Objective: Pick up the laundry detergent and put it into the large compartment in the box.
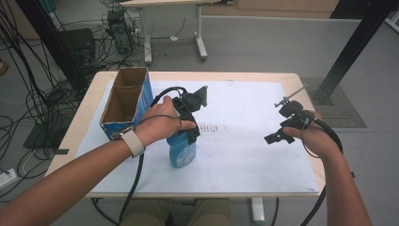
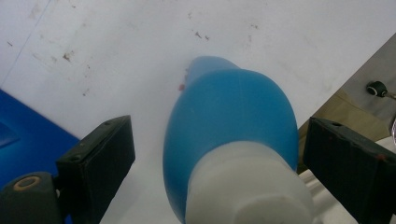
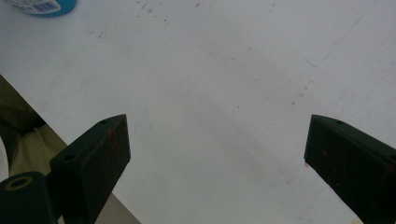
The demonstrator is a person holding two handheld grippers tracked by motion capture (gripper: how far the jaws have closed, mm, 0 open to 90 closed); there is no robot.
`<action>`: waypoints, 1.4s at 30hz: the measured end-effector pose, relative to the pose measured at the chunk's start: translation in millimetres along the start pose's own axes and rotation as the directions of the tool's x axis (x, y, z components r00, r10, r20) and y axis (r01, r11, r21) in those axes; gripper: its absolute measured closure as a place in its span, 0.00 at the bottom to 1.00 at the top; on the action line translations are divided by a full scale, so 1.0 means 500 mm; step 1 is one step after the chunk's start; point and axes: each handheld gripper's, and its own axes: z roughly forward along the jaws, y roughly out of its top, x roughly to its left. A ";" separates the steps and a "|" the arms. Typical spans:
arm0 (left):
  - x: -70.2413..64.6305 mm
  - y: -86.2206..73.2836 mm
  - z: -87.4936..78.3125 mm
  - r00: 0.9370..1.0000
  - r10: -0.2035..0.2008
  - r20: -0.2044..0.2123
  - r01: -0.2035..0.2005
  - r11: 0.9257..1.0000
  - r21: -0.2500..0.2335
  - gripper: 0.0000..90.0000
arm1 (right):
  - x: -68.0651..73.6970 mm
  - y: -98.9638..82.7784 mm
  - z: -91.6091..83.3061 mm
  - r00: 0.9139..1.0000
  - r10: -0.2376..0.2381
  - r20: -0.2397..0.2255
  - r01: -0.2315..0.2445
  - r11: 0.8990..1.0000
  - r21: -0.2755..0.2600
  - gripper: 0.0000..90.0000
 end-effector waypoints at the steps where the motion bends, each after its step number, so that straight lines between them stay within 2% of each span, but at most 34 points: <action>1: 0.000 0.000 0.000 1.000 0.000 0.000 0.000 1.000 0.000 0.11 | 0.000 0.000 0.000 1.000 0.000 0.000 0.000 1.000 0.000 0.07; 13: -0.001 0.004 0.020 1.000 0.007 0.003 -0.007 1.000 0.015 0.11 | -0.001 -0.006 0.004 1.000 0.000 -0.003 0.000 1.000 -0.002 0.07; 24: -0.003 0.003 0.029 1.000 -0.001 -0.012 0.001 1.000 0.005 0.12 | -0.002 -0.012 0.005 1.000 0.005 -0.004 -0.005 1.000 -0.003 0.08; 35: -0.004 0.001 0.030 1.000 0.009 -0.008 -0.009 1.000 0.001 0.20 | -0.002 -0.015 0.006 1.000 0.005 -0.007 -0.005 1.000 -0.007 0.07; 42: -0.004 0.000 0.031 1.000 0.001 -0.009 -0.001 1.000 -0.001 0.25 | -0.002 -0.012 0.007 1.000 0.004 -0.009 -0.004 1.000 -0.006 0.08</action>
